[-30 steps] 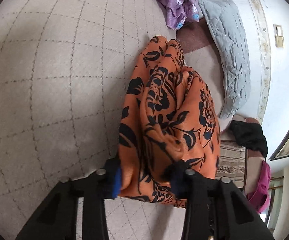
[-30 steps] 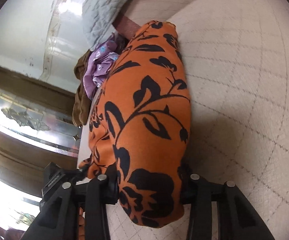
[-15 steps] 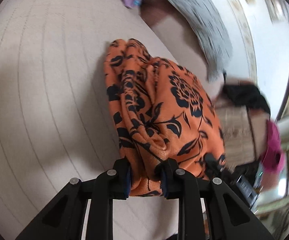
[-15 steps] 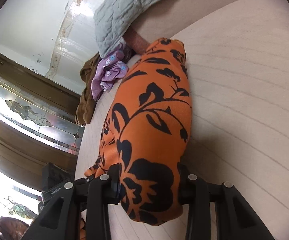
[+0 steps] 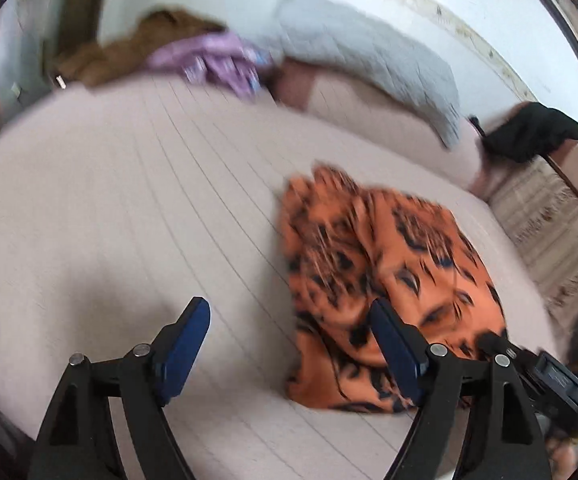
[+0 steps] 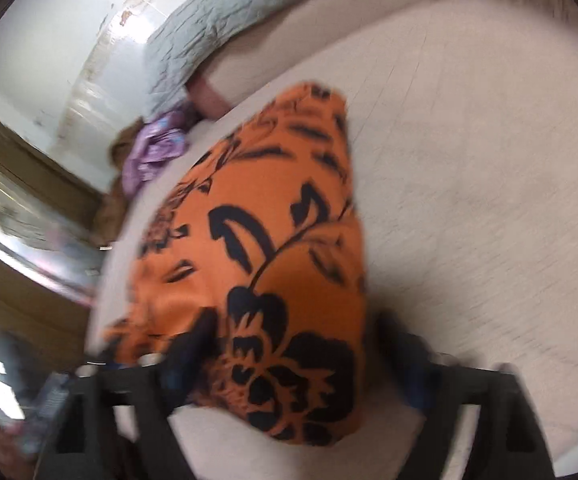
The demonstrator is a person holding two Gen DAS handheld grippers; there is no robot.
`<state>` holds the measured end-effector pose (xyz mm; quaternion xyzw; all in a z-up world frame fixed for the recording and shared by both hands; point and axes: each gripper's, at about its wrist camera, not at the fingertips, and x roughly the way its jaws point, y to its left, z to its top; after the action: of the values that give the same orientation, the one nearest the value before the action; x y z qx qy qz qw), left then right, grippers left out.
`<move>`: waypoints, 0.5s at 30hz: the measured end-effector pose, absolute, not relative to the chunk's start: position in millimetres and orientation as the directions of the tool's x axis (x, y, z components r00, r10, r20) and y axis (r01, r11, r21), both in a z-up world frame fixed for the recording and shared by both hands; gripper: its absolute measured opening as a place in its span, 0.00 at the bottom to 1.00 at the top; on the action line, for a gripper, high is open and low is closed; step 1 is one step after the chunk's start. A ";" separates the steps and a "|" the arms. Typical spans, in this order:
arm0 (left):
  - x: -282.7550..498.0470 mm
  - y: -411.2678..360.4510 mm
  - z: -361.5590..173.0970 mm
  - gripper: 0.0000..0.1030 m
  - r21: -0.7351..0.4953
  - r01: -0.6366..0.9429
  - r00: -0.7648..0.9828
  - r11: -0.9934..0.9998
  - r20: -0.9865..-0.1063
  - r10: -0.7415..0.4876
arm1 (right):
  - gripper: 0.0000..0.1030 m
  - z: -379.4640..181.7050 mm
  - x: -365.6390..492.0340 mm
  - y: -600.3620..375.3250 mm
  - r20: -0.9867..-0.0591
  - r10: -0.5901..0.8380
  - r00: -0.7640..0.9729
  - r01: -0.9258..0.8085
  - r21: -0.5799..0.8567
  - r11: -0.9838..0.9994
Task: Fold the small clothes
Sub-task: 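Open both grippers and release the narrow folded shirt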
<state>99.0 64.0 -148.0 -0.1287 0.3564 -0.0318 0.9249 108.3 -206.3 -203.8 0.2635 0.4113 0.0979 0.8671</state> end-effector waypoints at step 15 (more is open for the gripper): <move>79.3 74.0 -118.5 0.91 -0.131 -0.152 0.841 0.980 -0.537 0.059 | 0.85 -175.7 26.2 -266.1 -0.563 0.045 0.825 0.133 0.272 0.953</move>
<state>79.3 74.0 -118.5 -0.0845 0.2762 0.0553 0.9558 26.2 -266.1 -175.7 0.1516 0.2945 -0.0234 0.9433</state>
